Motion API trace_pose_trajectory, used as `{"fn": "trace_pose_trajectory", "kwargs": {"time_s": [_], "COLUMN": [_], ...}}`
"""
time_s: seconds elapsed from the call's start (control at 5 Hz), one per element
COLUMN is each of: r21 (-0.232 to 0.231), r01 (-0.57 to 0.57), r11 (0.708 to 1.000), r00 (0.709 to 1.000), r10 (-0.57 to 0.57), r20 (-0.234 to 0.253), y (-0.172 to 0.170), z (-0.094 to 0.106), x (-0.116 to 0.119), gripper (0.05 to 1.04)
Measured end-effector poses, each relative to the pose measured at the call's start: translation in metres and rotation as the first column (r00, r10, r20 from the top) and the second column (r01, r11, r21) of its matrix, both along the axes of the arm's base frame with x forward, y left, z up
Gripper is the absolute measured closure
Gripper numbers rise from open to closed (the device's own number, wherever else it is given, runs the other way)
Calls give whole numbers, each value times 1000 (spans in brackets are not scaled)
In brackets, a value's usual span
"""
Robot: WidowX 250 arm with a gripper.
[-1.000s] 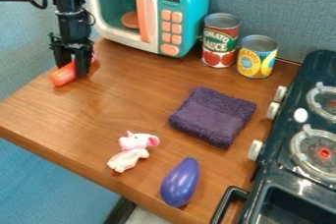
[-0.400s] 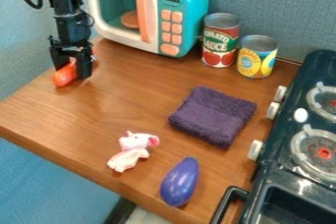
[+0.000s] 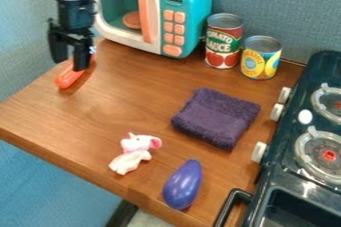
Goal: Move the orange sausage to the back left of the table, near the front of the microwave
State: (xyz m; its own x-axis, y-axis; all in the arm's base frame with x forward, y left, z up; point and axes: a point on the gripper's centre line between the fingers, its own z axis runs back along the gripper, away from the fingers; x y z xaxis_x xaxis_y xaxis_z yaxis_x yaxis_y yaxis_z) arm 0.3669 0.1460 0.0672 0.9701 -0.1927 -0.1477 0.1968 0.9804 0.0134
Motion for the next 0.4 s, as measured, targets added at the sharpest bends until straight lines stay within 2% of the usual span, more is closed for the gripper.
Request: {"fn": "trace_pose_trajectory", "kwargs": {"time_s": [0.2, 0.4], "r21": [15, -25], "r01": [87, 125], "r11": [996, 992], "r00": [996, 992], "r10": [-87, -124], "r20": [-6, 28], "y": [-33, -66], "z": [10, 19], "x": [-18, -40], "gripper": [95, 95]}}
